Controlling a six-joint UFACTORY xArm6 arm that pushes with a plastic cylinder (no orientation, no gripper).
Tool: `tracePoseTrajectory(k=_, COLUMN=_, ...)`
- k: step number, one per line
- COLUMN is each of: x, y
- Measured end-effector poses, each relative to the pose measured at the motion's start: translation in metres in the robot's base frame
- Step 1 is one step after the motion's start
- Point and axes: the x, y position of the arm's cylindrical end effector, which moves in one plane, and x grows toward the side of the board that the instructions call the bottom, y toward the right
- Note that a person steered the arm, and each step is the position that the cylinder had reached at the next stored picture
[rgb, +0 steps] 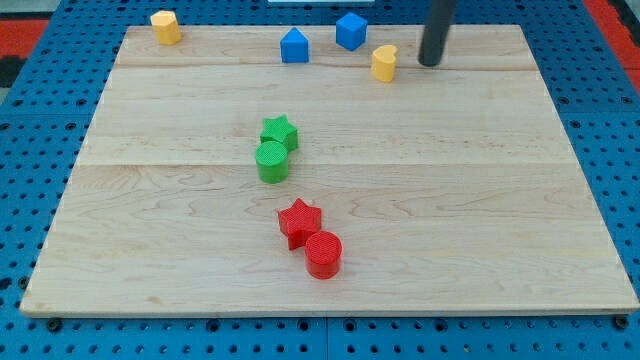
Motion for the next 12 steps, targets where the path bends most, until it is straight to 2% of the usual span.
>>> tracePoseTrajectory(k=1, x=0.000, y=-0.090)
tracePoseTrajectory(k=2, x=0.023, y=-0.146)
tracePoseTrajectory(k=3, x=0.060, y=-0.118)
tracePoseTrajectory(k=4, x=0.057, y=-0.087)
tracePoseTrajectory(k=5, x=0.103, y=-0.092)
tracePoseTrajectory(k=6, x=0.088, y=-0.178)
tracePoseTrajectory(k=7, x=0.037, y=-0.240)
tracePoseTrajectory(k=9, x=0.008, y=-0.247)
tracePoseTrajectory(k=11, x=-0.036, y=-0.230)
tracePoseTrajectory(k=12, x=-0.061, y=-0.291)
